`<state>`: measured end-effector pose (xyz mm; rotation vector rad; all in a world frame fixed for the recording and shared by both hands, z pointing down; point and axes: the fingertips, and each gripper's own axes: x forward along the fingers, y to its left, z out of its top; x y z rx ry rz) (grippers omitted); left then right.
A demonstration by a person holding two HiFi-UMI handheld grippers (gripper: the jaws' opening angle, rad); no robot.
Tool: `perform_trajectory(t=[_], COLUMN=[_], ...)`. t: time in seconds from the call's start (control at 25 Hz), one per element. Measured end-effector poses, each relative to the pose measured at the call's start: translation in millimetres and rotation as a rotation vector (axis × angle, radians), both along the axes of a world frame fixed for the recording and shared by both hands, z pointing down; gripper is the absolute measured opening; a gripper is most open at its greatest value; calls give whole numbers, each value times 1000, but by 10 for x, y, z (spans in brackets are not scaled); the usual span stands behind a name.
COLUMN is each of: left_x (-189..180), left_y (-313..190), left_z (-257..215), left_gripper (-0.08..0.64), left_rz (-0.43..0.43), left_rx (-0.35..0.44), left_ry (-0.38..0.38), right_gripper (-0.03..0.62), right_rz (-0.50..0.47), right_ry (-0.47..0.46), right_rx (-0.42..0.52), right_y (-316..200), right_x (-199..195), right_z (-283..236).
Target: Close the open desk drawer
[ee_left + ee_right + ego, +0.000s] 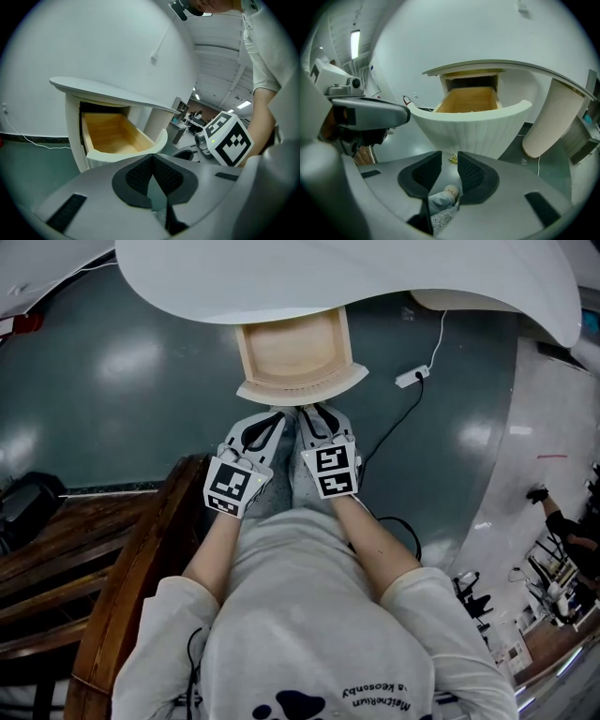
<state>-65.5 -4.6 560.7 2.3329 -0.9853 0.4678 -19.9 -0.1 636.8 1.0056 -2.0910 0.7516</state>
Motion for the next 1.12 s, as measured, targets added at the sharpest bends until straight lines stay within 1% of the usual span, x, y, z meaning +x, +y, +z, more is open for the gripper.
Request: perform_trajectory(t=[0.44, 0.76, 0.92, 1.12], left_x=[-4, -45, -58, -57], left_y=[25, 17, -4, -44], left_z=[211, 340, 358, 411], left_gripper=[6, 8, 8, 8], left_rz=[28, 32, 33, 25], left_rx=[-21, -40, -48, -61], left_ry=[-16, -27, -21, -18], right_gripper=[103, 115, 115, 115], right_rz=[38, 59, 52, 66], right_ry=[15, 26, 31, 37], right_rx=[-43, -73, -89, -107], right_y=[-34, -80, -97, -131], right_x=[-19, -40, -79, -74], right_z=[286, 451, 515, 590])
